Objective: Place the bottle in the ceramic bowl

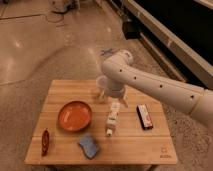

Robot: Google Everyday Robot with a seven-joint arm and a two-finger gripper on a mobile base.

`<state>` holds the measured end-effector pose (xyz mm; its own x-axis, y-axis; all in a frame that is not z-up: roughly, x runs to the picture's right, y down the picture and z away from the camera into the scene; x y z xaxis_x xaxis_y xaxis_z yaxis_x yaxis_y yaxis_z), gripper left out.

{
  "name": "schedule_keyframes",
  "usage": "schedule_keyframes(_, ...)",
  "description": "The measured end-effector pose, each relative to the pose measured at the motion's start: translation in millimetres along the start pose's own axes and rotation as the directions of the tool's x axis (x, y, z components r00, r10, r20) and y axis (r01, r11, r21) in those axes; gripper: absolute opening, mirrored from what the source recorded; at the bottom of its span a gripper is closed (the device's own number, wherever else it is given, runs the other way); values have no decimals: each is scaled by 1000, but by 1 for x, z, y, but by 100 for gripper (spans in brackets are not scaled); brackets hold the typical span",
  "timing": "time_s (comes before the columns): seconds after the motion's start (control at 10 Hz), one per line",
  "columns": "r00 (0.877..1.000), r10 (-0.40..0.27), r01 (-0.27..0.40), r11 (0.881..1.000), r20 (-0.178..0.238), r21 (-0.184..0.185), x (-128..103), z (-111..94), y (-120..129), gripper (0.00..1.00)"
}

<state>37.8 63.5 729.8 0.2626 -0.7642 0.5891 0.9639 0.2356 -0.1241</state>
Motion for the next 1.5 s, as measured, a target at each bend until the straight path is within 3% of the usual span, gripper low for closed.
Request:
schedule_keyframes(0.2,1000,-1,1,1000,1,0,0,0,0,80)
schedule_keyframes(0.9,1000,-7,7,1000,8,-15,20,78,8,80)
schedule_keyframes(1.5,1000,-20,20,999,9,-34,24,131,8,80)
